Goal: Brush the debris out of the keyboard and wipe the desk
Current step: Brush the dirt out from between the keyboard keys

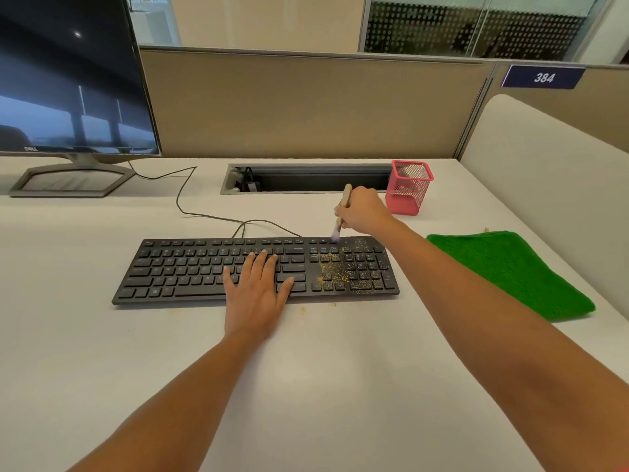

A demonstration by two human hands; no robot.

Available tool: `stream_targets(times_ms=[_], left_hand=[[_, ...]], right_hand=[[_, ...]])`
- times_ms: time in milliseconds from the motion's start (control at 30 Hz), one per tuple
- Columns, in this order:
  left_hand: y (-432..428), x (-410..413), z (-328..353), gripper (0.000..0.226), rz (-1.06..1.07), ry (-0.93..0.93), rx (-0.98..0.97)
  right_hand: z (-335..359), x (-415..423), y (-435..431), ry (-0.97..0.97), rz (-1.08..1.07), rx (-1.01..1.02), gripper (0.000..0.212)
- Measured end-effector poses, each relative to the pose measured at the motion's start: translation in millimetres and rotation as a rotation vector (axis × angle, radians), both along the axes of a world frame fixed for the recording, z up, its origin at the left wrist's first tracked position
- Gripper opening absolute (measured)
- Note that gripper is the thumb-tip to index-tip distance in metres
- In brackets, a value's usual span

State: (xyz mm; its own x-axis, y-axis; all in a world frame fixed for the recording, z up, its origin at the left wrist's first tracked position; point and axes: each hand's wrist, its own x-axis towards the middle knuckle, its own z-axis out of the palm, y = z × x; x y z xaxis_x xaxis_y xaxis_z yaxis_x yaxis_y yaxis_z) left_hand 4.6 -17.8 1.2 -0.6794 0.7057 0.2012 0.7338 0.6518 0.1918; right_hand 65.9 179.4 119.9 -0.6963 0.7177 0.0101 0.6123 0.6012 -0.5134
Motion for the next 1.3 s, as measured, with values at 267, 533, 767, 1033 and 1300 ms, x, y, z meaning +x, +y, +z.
stream_targets(times_ms=[267,533,767,1033,1300], left_hand=[[1.2,-1.0,-0.2,0.091,-0.001,0.005,-0.004],[0.7,-0.8,-0.9,0.091,-0.004,0.014,-0.008],[0.4,-0.5,-1.2,0.082,-0.004,0.017,-0.001],[1.1,-0.8,-0.7,0.073,-0.005,0.015,-0.004],[0.6,0.1,0.5,0.075,0.001,0.012,-0.008]], right_hand=[[2.9,7.1,15.4,0.084,-0.142,0.058,0.028],[-6.0,26.2,21.1,-0.089,-0.162,0.082,0.025],[-3.2,28.9,23.9,0.102,-0.161,-0.032,0.026],[-2.9,43.7,32.3,-0.086,-0.213,0.159,0.025],[-7.7,45.8,39.3,-0.001,-0.226,0.063,0.025]])
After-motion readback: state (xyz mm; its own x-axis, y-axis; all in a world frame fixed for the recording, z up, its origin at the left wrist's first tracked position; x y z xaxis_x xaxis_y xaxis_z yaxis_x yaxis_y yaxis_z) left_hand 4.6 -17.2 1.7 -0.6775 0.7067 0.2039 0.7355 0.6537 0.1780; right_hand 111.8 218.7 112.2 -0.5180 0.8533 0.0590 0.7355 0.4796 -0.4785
